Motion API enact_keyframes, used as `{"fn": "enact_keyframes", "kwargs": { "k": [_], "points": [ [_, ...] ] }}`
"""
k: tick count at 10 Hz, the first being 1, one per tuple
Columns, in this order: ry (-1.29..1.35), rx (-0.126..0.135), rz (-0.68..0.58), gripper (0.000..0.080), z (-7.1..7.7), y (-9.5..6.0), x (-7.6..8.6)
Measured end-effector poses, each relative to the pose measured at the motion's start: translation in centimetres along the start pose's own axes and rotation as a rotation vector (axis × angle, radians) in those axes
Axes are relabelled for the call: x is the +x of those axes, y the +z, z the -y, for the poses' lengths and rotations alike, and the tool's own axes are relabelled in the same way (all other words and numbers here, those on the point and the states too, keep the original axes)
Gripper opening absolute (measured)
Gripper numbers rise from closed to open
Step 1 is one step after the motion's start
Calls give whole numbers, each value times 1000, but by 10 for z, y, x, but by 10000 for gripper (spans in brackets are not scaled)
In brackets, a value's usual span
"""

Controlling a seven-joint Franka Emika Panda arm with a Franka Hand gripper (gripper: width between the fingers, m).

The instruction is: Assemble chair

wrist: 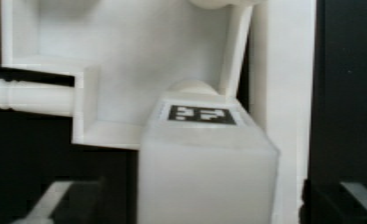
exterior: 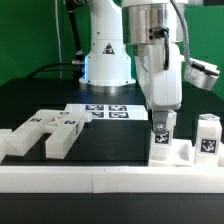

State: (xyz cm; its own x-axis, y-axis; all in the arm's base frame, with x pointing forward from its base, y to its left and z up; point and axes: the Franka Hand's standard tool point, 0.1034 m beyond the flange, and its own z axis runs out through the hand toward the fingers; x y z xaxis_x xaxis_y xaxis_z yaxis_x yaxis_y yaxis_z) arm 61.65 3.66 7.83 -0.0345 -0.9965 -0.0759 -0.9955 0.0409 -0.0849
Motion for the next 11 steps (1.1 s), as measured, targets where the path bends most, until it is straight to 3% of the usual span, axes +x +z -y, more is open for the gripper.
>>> {"fn": "enact_keyframes", "kwargs": {
  "k": [1, 2, 11],
  "points": [
    [-95, -7, 3, 615, 0, -1, 3],
    [-117, -13, 6, 641, 0, -1, 5],
    [-893, -8, 7, 649, 2, -4, 3]
  ]
}}
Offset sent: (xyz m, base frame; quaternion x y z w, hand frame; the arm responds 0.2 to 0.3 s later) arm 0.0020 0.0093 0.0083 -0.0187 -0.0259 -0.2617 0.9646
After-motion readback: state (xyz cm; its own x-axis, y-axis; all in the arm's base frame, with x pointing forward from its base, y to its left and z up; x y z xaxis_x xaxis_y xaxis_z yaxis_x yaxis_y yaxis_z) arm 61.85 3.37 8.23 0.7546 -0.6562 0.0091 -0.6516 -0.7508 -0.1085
